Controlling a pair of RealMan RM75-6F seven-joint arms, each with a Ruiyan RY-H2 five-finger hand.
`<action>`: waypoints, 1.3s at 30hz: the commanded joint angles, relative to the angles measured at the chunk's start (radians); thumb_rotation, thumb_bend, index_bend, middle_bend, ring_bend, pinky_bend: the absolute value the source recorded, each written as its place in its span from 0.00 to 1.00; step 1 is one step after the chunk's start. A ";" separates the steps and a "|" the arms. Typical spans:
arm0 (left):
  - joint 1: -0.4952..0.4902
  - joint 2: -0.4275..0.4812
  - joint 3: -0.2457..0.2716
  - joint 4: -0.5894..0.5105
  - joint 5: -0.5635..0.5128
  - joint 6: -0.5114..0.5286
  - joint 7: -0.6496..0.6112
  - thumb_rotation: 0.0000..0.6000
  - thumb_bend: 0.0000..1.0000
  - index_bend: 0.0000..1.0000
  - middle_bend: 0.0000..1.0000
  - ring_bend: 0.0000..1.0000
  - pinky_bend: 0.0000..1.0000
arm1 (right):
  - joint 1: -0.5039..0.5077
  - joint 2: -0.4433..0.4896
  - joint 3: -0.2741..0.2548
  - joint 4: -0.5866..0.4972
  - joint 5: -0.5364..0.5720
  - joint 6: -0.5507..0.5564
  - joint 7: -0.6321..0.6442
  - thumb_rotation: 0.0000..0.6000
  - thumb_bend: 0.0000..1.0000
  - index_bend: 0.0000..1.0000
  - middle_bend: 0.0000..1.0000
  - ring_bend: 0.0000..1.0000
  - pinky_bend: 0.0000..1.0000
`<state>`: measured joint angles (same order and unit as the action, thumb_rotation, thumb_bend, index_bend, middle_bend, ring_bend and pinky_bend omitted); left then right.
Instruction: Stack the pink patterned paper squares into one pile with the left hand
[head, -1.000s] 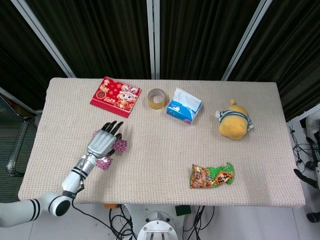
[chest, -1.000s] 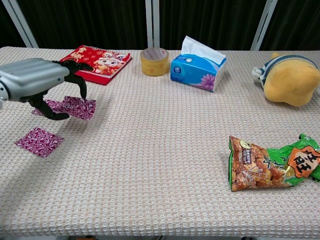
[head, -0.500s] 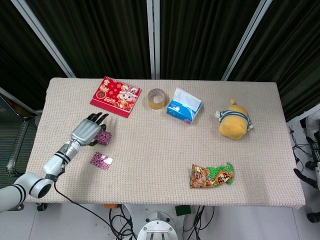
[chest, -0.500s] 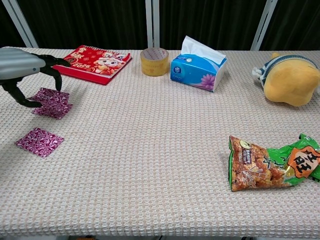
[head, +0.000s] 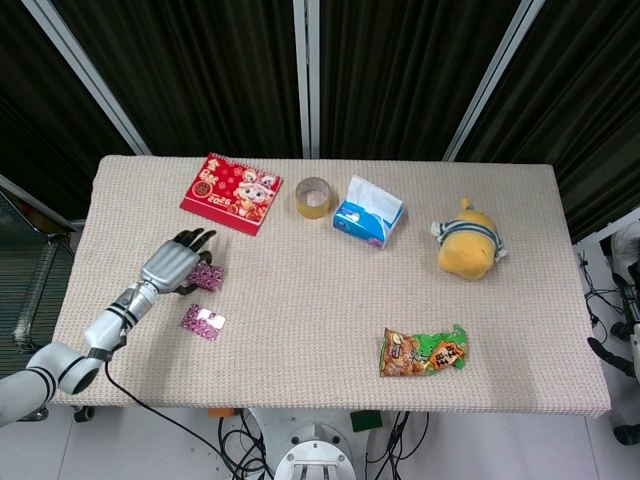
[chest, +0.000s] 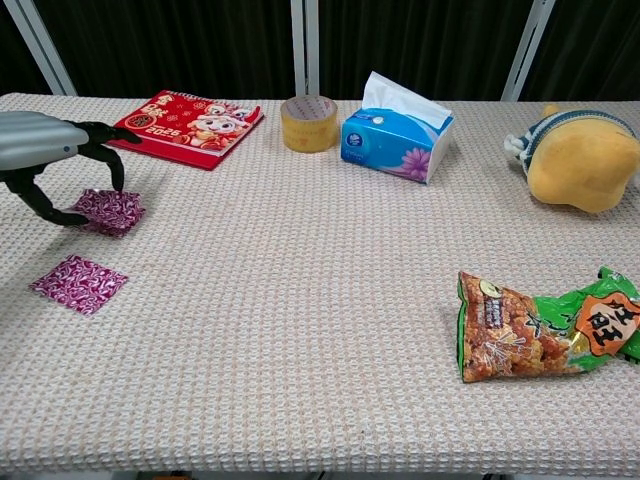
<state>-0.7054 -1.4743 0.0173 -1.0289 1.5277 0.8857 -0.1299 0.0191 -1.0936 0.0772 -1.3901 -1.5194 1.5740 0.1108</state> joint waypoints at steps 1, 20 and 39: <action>0.000 -0.003 0.002 0.009 -0.002 -0.005 -0.005 1.00 0.21 0.37 0.00 0.00 0.13 | -0.001 -0.002 -0.001 0.005 0.005 -0.005 0.002 1.00 0.33 0.00 0.00 0.00 0.00; 0.011 -0.039 0.026 0.079 0.005 -0.010 -0.030 1.00 0.21 0.30 0.00 0.00 0.13 | -0.001 -0.004 0.000 0.015 0.013 -0.016 0.007 1.00 0.33 0.00 0.00 0.00 0.00; 0.100 0.157 0.058 -0.291 0.043 0.157 -0.006 1.00 0.20 0.28 0.00 0.00 0.13 | 0.000 -0.001 0.004 0.015 0.009 -0.011 0.018 1.00 0.33 0.00 0.00 0.00 0.00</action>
<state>-0.6422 -1.3900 0.0558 -1.1985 1.5539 0.9880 -0.1670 0.0196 -1.0941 0.0814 -1.3755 -1.5097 1.5627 0.1283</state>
